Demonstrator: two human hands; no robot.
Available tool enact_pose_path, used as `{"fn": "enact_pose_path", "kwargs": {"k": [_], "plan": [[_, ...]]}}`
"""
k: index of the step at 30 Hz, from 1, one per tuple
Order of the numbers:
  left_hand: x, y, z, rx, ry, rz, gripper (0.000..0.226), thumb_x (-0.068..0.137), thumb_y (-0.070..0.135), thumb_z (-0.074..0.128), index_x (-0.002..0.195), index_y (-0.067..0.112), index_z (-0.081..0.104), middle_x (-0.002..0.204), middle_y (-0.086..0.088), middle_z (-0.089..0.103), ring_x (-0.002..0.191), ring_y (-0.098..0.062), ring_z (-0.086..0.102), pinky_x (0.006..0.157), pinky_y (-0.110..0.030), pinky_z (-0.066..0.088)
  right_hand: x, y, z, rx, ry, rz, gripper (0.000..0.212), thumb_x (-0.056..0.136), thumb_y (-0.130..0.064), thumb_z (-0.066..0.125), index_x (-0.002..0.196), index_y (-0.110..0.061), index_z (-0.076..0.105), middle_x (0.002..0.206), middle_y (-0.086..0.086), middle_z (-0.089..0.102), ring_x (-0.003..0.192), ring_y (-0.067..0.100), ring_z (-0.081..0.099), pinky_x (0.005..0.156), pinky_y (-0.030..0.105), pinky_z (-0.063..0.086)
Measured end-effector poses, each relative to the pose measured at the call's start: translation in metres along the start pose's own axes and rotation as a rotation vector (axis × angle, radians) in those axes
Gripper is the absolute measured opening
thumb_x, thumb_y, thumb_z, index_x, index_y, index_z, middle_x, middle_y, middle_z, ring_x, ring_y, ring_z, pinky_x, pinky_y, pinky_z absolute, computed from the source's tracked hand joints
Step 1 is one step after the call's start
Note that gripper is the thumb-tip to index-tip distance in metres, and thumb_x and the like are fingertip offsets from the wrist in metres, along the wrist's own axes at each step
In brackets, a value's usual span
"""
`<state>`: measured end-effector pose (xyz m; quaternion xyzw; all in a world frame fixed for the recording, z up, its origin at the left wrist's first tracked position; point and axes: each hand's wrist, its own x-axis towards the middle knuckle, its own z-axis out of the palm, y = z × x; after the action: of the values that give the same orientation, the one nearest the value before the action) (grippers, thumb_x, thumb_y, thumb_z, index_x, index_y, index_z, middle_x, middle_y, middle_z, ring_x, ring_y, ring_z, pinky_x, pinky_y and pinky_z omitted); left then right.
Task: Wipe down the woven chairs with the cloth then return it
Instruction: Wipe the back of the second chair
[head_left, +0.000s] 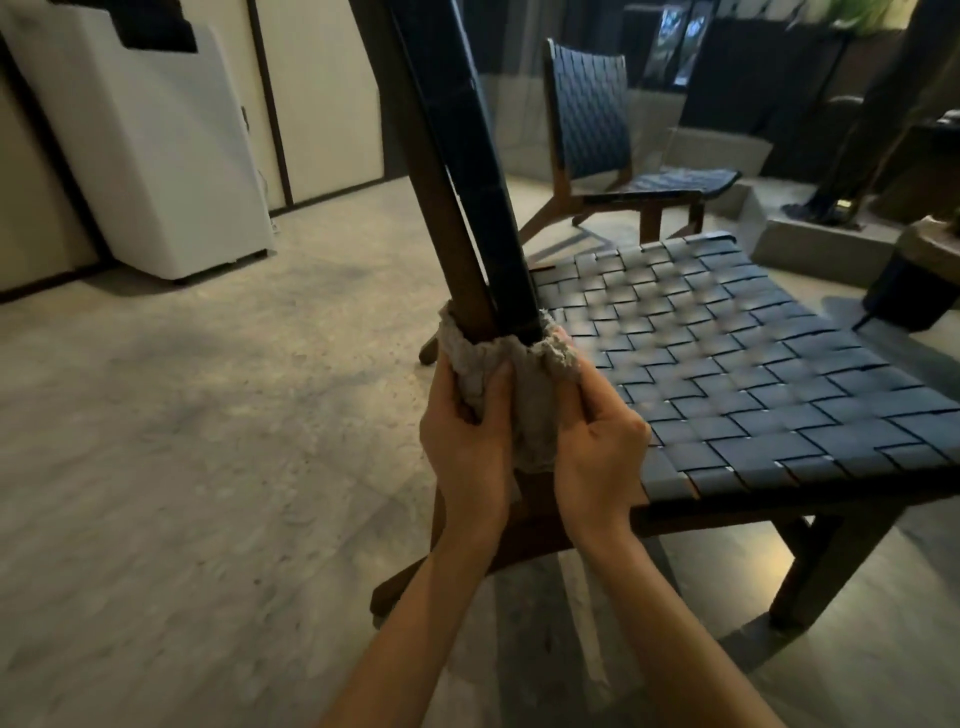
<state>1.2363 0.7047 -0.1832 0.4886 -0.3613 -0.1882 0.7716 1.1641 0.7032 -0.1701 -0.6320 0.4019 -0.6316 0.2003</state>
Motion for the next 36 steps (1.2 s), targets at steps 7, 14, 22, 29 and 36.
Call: {"fn": "enact_pose_path", "kwargs": {"k": [7, 14, 22, 29, 36], "plan": [[0.042, 0.056, -0.003, -0.006, 0.03, 0.112, 0.042, 0.088, 0.022, 0.064, 0.127, 0.01, 0.056, 0.11, 0.002, 0.068, 0.095, 0.0, 0.064, 0.082, -0.015, 0.053, 0.04, -0.044, 0.022, 0.096, 0.02, -0.183, 0.034, 0.096, -0.01, 0.053, 0.13, -0.007, 0.056, 0.126, 0.007, 0.063, 0.119, 0.017, 0.058, 0.092, 0.046, 0.053], [0.092, 0.123, -0.001, -0.082, 0.079, 0.132, 0.019, 0.086, 0.034, 0.064, 0.104, 0.037, 0.057, 0.09, 0.021, 0.062, 0.081, 0.017, 0.059, 0.071, -0.004, 0.048, 0.091, -0.108, 0.05, 0.174, 0.038, -0.371, 0.035, 0.097, -0.009, 0.052, 0.132, -0.008, 0.05, 0.116, 0.016, 0.067, 0.105, 0.032, 0.065, 0.083, 0.05, 0.055], [0.127, 0.164, -0.002, -0.097, 0.126, 0.164, 0.035, 0.09, 0.036, 0.058, 0.122, 0.023, 0.059, 0.091, 0.021, 0.06, 0.084, 0.001, 0.059, 0.075, -0.009, 0.047, 0.131, -0.159, 0.063, 0.229, -0.032, -0.422, 0.033, 0.096, -0.009, 0.054, 0.128, -0.002, 0.056, 0.114, 0.013, 0.068, 0.099, 0.027, 0.067, 0.086, 0.041, 0.054], [0.1, 0.141, -0.003, -0.076, 0.143, 0.159, 0.01, 0.089, 0.028, 0.062, 0.094, 0.037, 0.062, 0.077, 0.029, 0.063, 0.079, 0.004, 0.063, 0.077, -0.013, 0.052, 0.111, -0.133, 0.048, 0.203, -0.028, -0.453, 0.032, 0.094, -0.005, 0.056, 0.125, -0.002, 0.057, 0.122, 0.013, 0.064, 0.109, 0.026, 0.064, 0.088, 0.043, 0.055], [0.059, 0.085, 0.002, 0.005, 0.202, 0.228, 0.02, 0.092, 0.013, 0.059, 0.108, 0.005, 0.069, 0.08, 0.007, 0.069, 0.07, 0.004, 0.063, 0.066, -0.01, 0.05, 0.078, -0.079, 0.029, 0.117, -0.03, -0.458, 0.037, 0.094, -0.001, 0.053, 0.129, -0.011, 0.048, 0.119, 0.012, 0.066, 0.101, 0.03, 0.067, 0.087, 0.045, 0.055]]}}
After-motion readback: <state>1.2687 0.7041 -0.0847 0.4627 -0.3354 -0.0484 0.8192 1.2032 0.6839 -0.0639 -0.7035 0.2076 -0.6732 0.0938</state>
